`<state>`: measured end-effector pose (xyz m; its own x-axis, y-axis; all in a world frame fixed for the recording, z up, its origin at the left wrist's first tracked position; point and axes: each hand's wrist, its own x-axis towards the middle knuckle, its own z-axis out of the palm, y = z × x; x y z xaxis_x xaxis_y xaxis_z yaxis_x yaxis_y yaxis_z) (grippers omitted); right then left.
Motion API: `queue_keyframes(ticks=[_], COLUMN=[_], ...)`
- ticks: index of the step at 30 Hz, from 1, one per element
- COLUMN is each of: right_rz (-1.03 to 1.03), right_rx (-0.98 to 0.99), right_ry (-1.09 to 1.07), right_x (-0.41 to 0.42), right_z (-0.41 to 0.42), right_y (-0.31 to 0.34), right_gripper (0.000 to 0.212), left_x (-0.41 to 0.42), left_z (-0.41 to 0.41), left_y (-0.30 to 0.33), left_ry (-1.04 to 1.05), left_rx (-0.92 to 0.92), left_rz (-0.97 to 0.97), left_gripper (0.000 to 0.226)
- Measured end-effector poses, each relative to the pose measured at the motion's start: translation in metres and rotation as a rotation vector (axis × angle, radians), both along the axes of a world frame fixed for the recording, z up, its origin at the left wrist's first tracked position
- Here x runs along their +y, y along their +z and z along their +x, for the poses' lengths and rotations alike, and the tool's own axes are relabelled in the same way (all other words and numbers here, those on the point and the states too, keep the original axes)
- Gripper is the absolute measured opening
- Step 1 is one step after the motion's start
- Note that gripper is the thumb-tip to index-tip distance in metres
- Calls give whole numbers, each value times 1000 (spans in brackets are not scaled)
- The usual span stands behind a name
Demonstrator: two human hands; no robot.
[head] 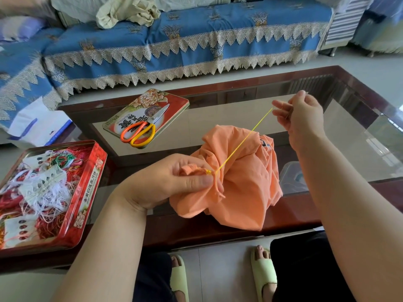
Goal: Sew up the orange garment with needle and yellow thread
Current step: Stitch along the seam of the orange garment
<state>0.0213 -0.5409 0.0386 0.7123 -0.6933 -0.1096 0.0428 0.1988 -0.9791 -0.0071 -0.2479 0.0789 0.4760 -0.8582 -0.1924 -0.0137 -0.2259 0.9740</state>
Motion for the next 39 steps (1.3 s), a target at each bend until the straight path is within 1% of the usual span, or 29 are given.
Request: queue_keyframes(ticks=[2,5,7,8,10,12,15,18,21,24,27,28,30,32,35,38,39], right_rz=[-129,-429,-558,-558,-469,-434,-526,-502,-431,-388,-426,-437,-494,-584,-638,-587,-552], right_rx=[145,383,450,450,400,318,123,-67,-139,-172,-115,-78,-1,48,88,136,143], right_ry=[115,277,299,281,213,118,-27,-22,116,357,603,687,830,892,863,900,930], right_x=[3,12,14,14,10,7,11,29,54,75,88,90,92,93,96,98,98], right_z=[1,0,0,-1,0,0,-1,-7,-21,-39,-50,-52,-55,-59,-59,-56,-56], right_y=[-1,-4,-5,-5,-4,-4,2,16,32,46,52,52,53,54,51,47,46], right_gripper=[31,29,30,30,30,31,31,32,34,32,29,28,24,20,19,36,37], left_x=[0,0,2,3,2,0,-6,-10,-13,-14,-13,-14,-15,-14,-11,-8,-8], left_z=[1,3,4,5,6,5,6,8,7,6,5,4,2,2,4,5,5], left_y=[-2,-3,-4,-3,-4,-2,-3,-6,-8,-5,-3,-2,-2,-3,-4,-3,-3], left_ry=[78,177,237,271,349,456,606,714,717,680,670,670,682,706,750,740,730], left_rx=[24,85,141,180,221,224,220,178,199,279,297,283,199,82,-10,-26,-28], left_rz=[-62,-164,-277,-339,-412,-373,-272,-199,-155,-159,-162,-163,-147,-108,-105,-125,-132], left_gripper=[29,28,20,19,20,13,17,20,26,28,33,33,30,27,21,14,12])
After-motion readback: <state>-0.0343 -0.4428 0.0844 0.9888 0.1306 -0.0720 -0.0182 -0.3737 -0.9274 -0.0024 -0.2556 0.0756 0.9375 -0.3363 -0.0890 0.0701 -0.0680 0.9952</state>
